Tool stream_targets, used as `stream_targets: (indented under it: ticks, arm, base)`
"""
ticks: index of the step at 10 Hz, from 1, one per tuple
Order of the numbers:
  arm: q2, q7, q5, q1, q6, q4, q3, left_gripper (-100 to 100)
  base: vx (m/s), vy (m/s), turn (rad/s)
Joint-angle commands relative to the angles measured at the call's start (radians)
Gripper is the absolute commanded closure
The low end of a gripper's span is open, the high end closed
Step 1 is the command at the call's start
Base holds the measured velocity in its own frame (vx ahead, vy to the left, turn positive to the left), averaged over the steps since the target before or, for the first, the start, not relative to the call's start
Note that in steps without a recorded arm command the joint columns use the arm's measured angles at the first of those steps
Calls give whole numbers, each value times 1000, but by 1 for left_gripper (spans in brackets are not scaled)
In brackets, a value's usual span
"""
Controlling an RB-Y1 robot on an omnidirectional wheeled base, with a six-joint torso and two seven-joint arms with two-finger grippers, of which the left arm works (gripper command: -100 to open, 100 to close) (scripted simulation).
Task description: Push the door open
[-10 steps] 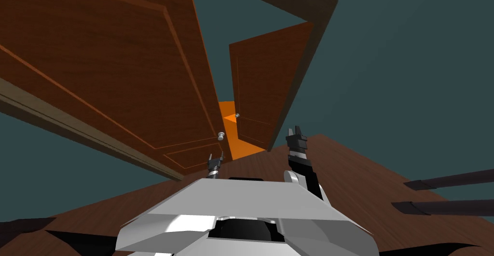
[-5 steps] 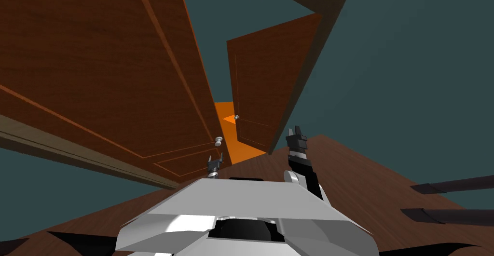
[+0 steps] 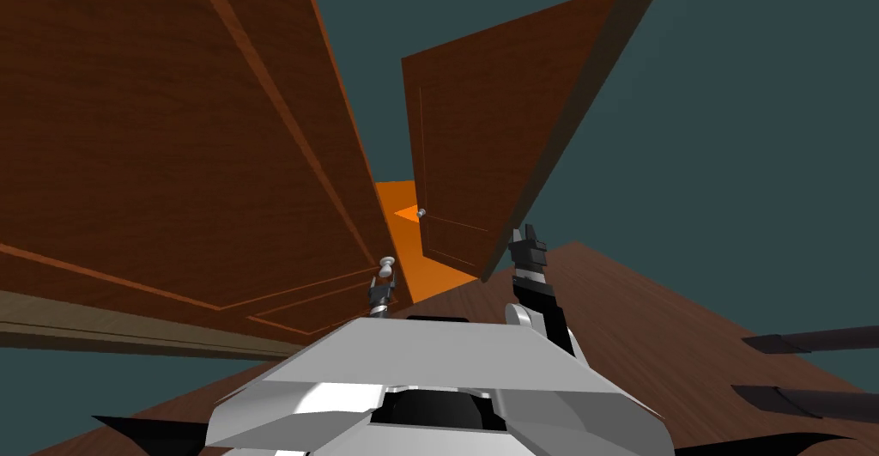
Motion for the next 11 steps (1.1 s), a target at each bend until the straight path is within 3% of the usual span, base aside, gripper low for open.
stream_targets:
  ticks: [1, 2, 3, 8, 9, 11]
  arm:
    - [-4, 4, -1, -5, -1, 11, 4, -100]
    - [-3, 3, -1, -4, -1, 8, 3, -100]
    - [-3, 3, -1, -4, -1, 8, 3, 100]
    - [-3, 3, -1, -4, -1, 8, 3, 100]
    - [-19, -12, 13, -26, -15, 28, 38, 100]
    - [-36, -26, 25, -41, -29, 45, 67, 100]
  base:
    - [181, 59, -23]
    - [86, 26, -6]
    - [-12, -1, 7]
    - [-8, -2, -4]
    - [104, 39, -90]
    - [139, 64, -85]
